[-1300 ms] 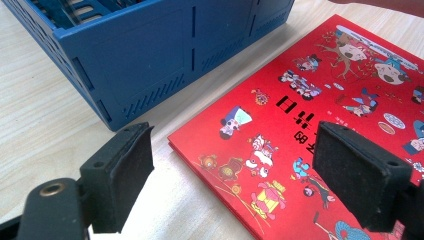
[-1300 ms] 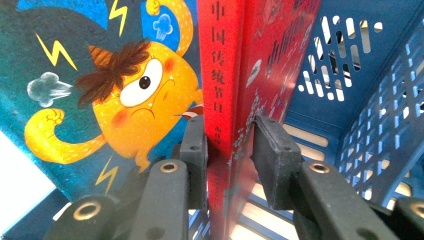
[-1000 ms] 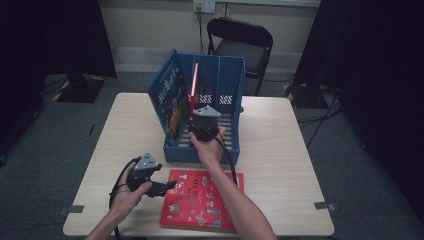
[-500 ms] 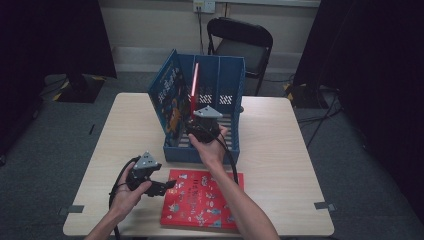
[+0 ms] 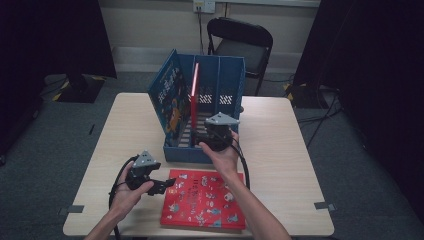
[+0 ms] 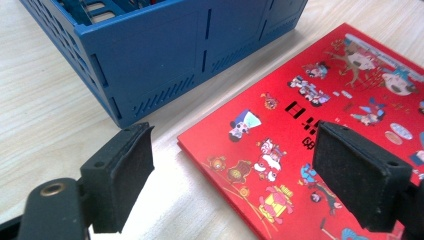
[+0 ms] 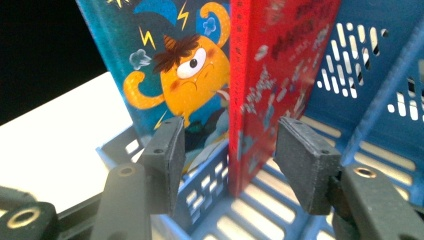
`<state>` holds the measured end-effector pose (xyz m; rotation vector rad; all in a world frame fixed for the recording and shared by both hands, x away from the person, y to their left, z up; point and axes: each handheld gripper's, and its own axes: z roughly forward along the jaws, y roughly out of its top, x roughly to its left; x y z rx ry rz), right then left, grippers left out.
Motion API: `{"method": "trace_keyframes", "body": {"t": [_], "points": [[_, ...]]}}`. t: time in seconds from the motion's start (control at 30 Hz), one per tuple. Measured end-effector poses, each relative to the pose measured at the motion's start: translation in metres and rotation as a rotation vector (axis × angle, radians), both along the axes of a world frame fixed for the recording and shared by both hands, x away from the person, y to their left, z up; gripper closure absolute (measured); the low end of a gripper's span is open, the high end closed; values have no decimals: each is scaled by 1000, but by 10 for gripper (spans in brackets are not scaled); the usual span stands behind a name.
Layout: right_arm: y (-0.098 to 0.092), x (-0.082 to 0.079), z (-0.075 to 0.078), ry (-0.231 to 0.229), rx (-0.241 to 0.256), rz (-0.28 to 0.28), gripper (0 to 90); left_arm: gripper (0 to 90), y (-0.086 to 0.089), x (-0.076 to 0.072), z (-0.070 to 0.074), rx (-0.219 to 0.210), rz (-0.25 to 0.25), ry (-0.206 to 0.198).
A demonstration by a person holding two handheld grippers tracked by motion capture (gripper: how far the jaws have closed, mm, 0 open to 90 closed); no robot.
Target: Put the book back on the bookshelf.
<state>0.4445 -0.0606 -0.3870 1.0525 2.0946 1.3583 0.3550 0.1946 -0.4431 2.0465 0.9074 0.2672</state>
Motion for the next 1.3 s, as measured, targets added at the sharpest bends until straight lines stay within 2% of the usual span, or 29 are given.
{"method": "trace_keyframes", "body": {"t": [0.13, 0.27, 0.33, 0.43, 0.5, 0.6, 0.7, 0.8, 0.87, 0.97, 1.03, 1.1, 1.13, 1.17, 1.23, 1.3], "points": [[-20, -13, 4, 9, -7, 19, 456, 166, -2, 0, 0, 3, 5, -7], [-36, -28, 5, 6, -28, 34, 462, 159, -2, 2, -1, -21, -6, 16], [-50, -35, 1, 27, 0, 27, 462, 163, -1, 2, -1, -24, 4, 21], [-68, -45, -5, 33, -1, 17, 459, 206, -3, 2, -2, -30, 0, 28], [-78, -53, -8, 27, -18, 4, 460, 211, -3, 2, -2, -17, -2, 22], [-93, -60, -11, 30, -17, -5, 461, 226, -5, 1, -3, -24, 2, 34], [-103, -67, -19, 48, -46, -5, 463, 299, -4, 0, -2, -40, -7, 30], [-109, -76, -35, 82, -74, 6, 451, 348, -2, 1, -6, -50, -25, 62], [-111, -82, -49, 105, -92, 20, 444, 376, -2, 1, -11, -12, -28, 66], [-112, -85, -63, 150, -120, 35, 430, 395, -3, 4, -19, -32, -30, 113], [-110, -86, -68, 140, -159, 37, 426, 422, -5, 5, -20, -19, -53, 116], [-111, -84, -74, 173, -135, 46, 407, 435, -6, 6, -21, -11, -57, 122], [-111, -82, -76, 180, -143, 46, 395, 430, -8, 6, -23, 11, -72, 131], [-110, -81, -79, 184, -159, 43, 386, 431, -9, 7, -24, 12, -73, 137], [-108, -78, -83, 202, -161, 54, 366, 440, -10, 6, -25, 40, -69, 121], [-106, -77, -85, 195, -168, 57, 354, 448, -13, 6, -26, 62, -67, 105]]}}
